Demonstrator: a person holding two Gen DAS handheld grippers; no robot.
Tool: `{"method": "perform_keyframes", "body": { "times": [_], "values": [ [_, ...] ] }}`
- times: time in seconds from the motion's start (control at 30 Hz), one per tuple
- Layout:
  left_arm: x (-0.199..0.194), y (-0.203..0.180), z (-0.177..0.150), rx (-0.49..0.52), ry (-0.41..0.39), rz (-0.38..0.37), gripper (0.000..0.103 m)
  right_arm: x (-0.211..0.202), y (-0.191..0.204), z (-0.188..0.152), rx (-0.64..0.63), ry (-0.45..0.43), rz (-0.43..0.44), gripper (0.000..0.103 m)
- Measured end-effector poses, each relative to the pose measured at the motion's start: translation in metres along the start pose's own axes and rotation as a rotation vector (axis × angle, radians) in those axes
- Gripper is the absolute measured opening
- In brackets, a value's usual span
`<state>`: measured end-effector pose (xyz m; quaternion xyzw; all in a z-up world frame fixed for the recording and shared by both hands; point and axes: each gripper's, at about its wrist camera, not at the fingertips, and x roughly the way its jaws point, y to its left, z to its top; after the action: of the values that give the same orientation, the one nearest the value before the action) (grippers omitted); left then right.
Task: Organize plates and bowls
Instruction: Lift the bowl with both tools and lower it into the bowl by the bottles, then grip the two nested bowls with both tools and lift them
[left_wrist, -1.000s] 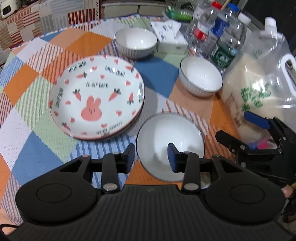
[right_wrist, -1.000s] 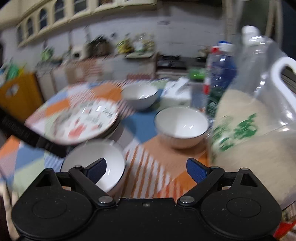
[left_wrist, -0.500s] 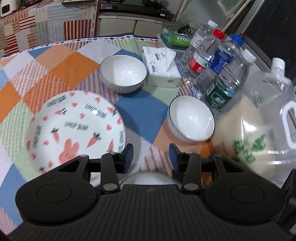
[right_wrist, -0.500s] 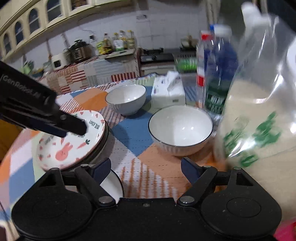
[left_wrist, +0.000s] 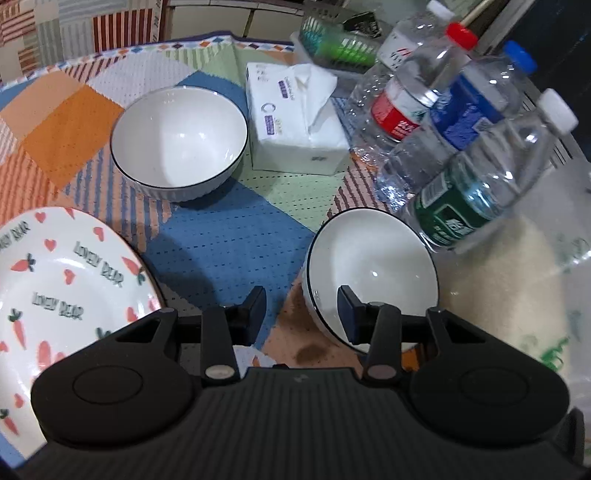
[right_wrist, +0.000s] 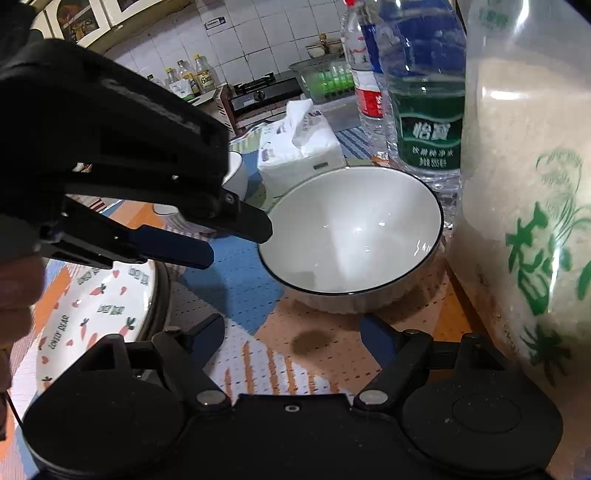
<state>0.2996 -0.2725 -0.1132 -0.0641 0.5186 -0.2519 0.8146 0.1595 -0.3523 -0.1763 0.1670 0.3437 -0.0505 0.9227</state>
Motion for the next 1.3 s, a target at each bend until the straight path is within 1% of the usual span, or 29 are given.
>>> {"method": "perform_keyframes", "body": {
  "times": [0.1,0.23,0.37,0.4,0.43,0.47,0.5,0.53,0.57,0.67,0.8,0.9,0.97,1.0,1.1,1.23,1.3],
  "values": [
    [0.011,0.004,0.0,-0.021,0.0,-0.017,0.04,0.003,-0.004,-0.005,-0.009,-0.004,-0.022,0.085],
    [0.023,0.007,-0.001,-0.04,0.016,-0.031,0.037,0.006,-0.004,-0.008,-0.031,-0.015,-0.025,0.085],
    [0.033,0.014,-0.003,-0.101,0.017,-0.042,0.036,0.009,-0.005,-0.006,-0.051,-0.029,-0.046,0.085],
    [0.035,0.016,-0.004,-0.107,0.019,-0.043,0.032,0.01,-0.006,-0.006,-0.052,-0.034,-0.052,0.085],
    [0.037,0.017,-0.004,-0.109,0.021,-0.046,0.032,0.01,-0.007,-0.005,-0.051,-0.04,-0.054,0.085],
    [0.038,0.018,-0.005,-0.111,0.016,-0.059,0.027,0.009,-0.008,-0.005,-0.05,-0.044,-0.054,0.085],
    [0.037,0.018,-0.005,-0.113,0.014,-0.082,0.017,0.01,-0.007,-0.005,-0.053,-0.047,-0.057,0.085],
    [0.037,0.018,-0.005,-0.115,0.017,-0.101,0.013,0.01,-0.007,-0.005,-0.058,-0.051,-0.061,0.085],
    [0.037,0.018,-0.005,-0.116,0.02,-0.102,0.011,0.011,-0.006,-0.006,-0.066,-0.054,-0.064,0.085],
    [0.036,0.02,-0.007,-0.123,0.02,-0.108,0.011,0.011,-0.005,-0.007,-0.092,-0.061,-0.071,0.085],
    [0.031,0.036,-0.009,-0.197,0.031,-0.13,0.011,0.012,-0.005,-0.006,-0.11,-0.059,-0.073,0.085],
    [0.023,0.045,-0.01,-0.211,0.039,-0.144,0.011,0.009,-0.007,-0.003,-0.074,-0.058,-0.073,0.083],
    [0.016,0.049,-0.009,-0.219,0.044,-0.156,0.011,0.009,-0.008,0.0,-0.051,-0.049,-0.05,0.087],
    [0.012,0.05,-0.008,-0.223,0.046,-0.16,0.011,0.008,-0.005,0.0,-0.065,-0.048,-0.048,0.088],
    [-0.005,0.052,-0.006,-0.225,0.048,-0.177,0.011,-0.003,0.007,0.001,-0.137,-0.087,-0.06,0.088],
    [-0.037,0.054,-0.011,-0.222,0.02,-0.213,0.013,-0.024,0.021,0.004,-0.229,-0.144,-0.05,0.09],
    [-0.053,0.054,-0.016,-0.207,0.001,-0.22,0.014,-0.035,0.026,0.007,-0.268,-0.156,-0.034,0.09]
  ]
}}
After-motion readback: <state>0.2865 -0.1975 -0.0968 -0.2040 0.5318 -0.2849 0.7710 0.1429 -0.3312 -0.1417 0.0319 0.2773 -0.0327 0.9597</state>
